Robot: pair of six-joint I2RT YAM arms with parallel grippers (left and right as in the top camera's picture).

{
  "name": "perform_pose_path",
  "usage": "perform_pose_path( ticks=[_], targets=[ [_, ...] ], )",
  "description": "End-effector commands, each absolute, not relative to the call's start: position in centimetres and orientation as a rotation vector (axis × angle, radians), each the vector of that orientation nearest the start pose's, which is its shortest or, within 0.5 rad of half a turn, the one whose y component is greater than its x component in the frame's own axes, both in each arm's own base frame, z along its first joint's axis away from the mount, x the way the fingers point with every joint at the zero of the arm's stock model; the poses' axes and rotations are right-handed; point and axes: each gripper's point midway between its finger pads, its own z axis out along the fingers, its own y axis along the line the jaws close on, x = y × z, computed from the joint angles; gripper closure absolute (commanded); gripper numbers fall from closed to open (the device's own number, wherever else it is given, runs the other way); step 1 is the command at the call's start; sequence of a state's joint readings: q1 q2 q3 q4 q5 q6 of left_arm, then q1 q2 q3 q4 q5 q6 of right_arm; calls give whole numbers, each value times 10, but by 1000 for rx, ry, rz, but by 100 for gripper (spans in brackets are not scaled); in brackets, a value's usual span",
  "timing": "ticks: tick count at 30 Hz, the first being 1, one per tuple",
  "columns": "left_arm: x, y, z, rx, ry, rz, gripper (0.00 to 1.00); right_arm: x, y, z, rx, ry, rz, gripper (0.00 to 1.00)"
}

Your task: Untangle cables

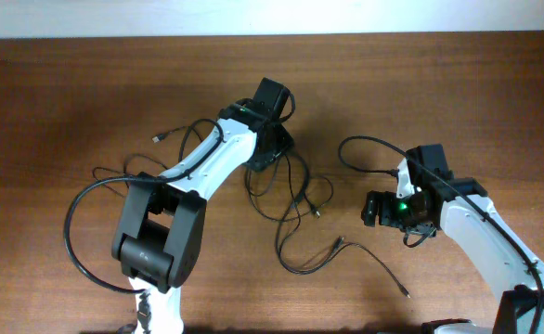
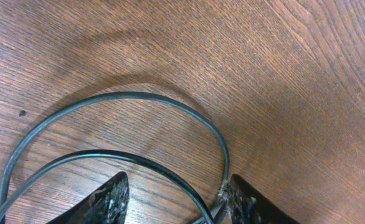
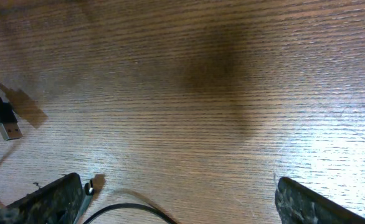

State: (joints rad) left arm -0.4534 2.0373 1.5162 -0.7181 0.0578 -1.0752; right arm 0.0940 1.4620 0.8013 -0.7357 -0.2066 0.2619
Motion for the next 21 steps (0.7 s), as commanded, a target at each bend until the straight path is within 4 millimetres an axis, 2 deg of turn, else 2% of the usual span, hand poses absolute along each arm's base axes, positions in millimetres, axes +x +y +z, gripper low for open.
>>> perform_pose_path(
  ticks=[1, 5, 10, 12, 14, 16, 19, 21],
  targets=[
    [406, -209, 38, -894, 2787, -361, 56, 258, 57, 32, 232, 2986, 336, 2],
    [404, -213, 38, -881, 2792, -362, 61, 258, 57, 32, 233, 2986, 336, 2],
    [403, -216, 38, -869, 2794, -361, 75, 258, 57, 32, 233, 2986, 336, 2],
    [403, -216, 38, -869, 2794, -360, 83, 258, 57, 32, 232, 2986, 336, 2],
    [403, -216, 38, -869, 2795, -361, 100, 257, 57, 32, 232, 2986, 336, 2],
    [402, -218, 39, -858, 2804, -373, 100, 258, 57, 32, 232, 2986, 336, 2],
    [411, -224, 53, -633, 2834, -444, 100, 257, 57, 32, 232, 2987, 335, 1],
    [415, -239, 83, -409, 2839, -628, 100, 257, 57, 32, 232, 2986, 335, 2]
  ],
)
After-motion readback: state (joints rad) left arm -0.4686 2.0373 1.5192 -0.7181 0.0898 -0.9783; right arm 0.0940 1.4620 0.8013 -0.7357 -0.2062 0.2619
